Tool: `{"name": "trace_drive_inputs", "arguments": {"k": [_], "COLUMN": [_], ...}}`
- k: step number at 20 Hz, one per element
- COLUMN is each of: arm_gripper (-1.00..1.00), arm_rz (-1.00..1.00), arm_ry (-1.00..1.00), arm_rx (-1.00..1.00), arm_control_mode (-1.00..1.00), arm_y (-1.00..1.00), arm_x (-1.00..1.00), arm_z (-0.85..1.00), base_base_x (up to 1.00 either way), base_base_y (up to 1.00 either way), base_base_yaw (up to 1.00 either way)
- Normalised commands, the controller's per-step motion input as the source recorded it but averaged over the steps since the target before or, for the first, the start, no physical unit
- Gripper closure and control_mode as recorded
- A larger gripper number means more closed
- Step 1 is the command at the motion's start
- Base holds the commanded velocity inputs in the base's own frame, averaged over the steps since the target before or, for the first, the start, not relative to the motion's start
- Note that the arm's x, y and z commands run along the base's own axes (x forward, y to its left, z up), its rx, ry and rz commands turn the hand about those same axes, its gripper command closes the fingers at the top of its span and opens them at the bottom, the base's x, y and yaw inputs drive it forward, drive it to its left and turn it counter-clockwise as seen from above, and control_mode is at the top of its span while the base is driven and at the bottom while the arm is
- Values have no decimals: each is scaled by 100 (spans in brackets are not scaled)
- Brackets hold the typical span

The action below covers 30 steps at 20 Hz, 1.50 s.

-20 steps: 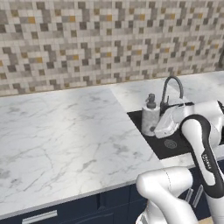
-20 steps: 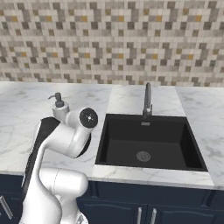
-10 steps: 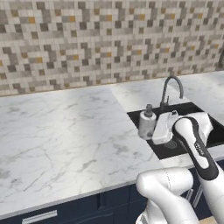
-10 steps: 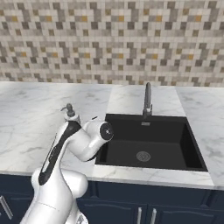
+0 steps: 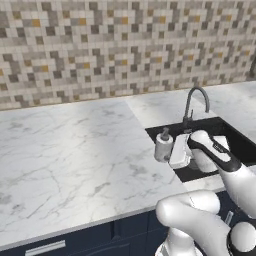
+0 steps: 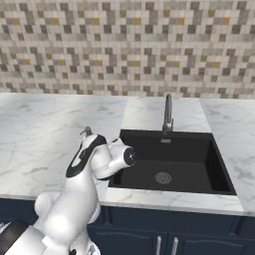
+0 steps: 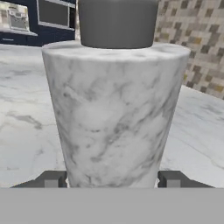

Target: Locate and retrieve the spray and soap dispenser from the cabinet. Place them next to the sink.

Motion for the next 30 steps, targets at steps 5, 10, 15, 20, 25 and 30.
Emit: {"name": "trace_drive_inputs", "arguments": {"k": [5,10,15,20,25,30], "arm_gripper": [100,100,100,100,100,-100], "arm_rz": [11,14,15,15,14,12], "arm_ry": [6,1,-2,-5,-2,0], "arm_rx": [-4,0,0,0,0,0], "arm_control_mode": [-100,-100,-100,-100,-100,-100], "arm_y": [-3,0,0,0,-1,-5], "arm_x": [41,43,45,47,49,31], "arm_z": [-42,-43,-39,-38,-33,-19], "base_base_x": [0,0,0,0,0,0], "base_base_y": [0,0,0,0,0,0], "base_base_yaw": [0,0,0,0,0,0]}}
